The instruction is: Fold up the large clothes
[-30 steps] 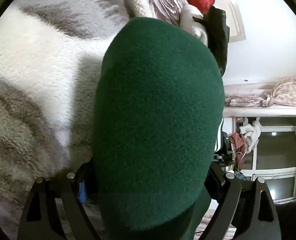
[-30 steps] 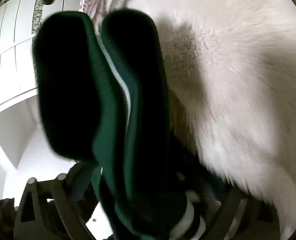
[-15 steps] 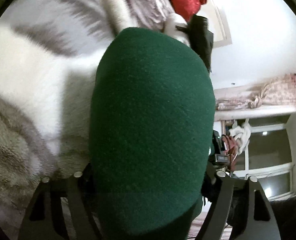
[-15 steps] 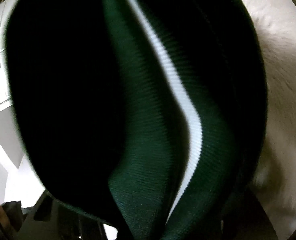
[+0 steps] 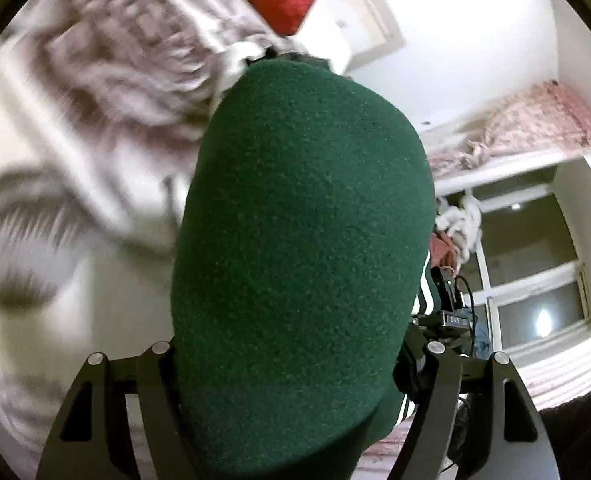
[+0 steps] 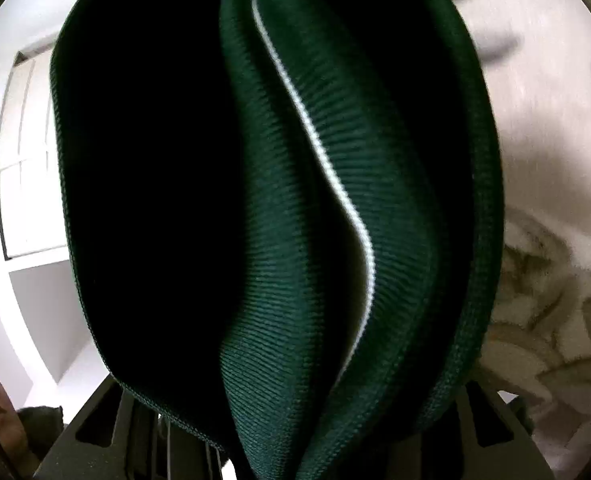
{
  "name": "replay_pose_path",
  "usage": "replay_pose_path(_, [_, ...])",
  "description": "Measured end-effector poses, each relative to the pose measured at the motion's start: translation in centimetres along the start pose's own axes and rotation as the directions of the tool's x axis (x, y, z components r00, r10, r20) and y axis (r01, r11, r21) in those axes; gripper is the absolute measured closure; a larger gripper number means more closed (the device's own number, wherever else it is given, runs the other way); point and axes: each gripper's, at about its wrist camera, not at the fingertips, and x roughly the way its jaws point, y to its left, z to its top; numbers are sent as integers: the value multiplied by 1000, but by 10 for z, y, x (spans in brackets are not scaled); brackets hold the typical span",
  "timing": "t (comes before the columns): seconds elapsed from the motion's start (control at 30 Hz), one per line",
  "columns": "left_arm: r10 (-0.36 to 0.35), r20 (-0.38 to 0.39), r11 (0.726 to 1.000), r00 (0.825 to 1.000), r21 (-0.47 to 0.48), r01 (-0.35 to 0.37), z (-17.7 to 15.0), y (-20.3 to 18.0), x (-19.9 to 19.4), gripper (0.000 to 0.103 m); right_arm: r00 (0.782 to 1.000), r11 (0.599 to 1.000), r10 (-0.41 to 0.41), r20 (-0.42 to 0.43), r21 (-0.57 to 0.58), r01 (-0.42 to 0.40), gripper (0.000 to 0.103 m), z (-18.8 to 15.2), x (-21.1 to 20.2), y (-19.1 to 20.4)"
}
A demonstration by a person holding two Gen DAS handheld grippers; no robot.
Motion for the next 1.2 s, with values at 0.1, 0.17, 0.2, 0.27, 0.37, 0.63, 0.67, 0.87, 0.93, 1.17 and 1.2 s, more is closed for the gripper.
replay_pose_path(0.1, [-24,-22,998,999,51,25,45,-35,3,32,997,1000,-3,71,-10,4,62,8,-26,34])
replay_pose_path(0.17, [-39,-31,996,999,77,41,72,-55,6,32,993,1000,-5,120,-25,8,62,22,-49,62])
replay_pose_path(0.2, [-47,-35,994,998,92,50,88,-67,8,32,990,999,-5,138,-34,10,62,29,-58,74])
replay_pose_path(0.27, [-60,-41,990,997,124,65,129,-95,17,32,985,999,-5,170,-48,14,62,46,-75,95])
replay_pose_path(0.37, [-67,-51,985,996,157,74,176,-114,25,32,978,998,-5,208,-59,17,62,85,-100,123])
replay_pose_path(0.63, [-6,-124,995,992,97,18,298,-65,111,31,975,996,-83,205,-16,88,62,225,-102,110])
replay_pose_path(0.67, [11,-144,996,990,87,1,305,-51,124,31,975,994,-107,197,3,108,62,241,-94,96])
replay_pose_path(0.87, [78,-238,997,968,-10,-83,325,52,193,31,976,980,-179,121,105,166,57,297,-40,-4])
replay_pose_path(0.93, [43,-247,998,968,-23,-50,328,66,198,30,982,988,-132,134,102,119,52,299,-35,-21])
replay_pose_path(1.17, [61,-289,998,955,44,-50,328,48,198,27,967,980,-179,182,122,159,43,261,-54,-31])
replay_pose_path(1.2, [68,-287,997,955,47,-57,332,40,193,27,955,973,-217,204,122,195,40,251,-62,-28])
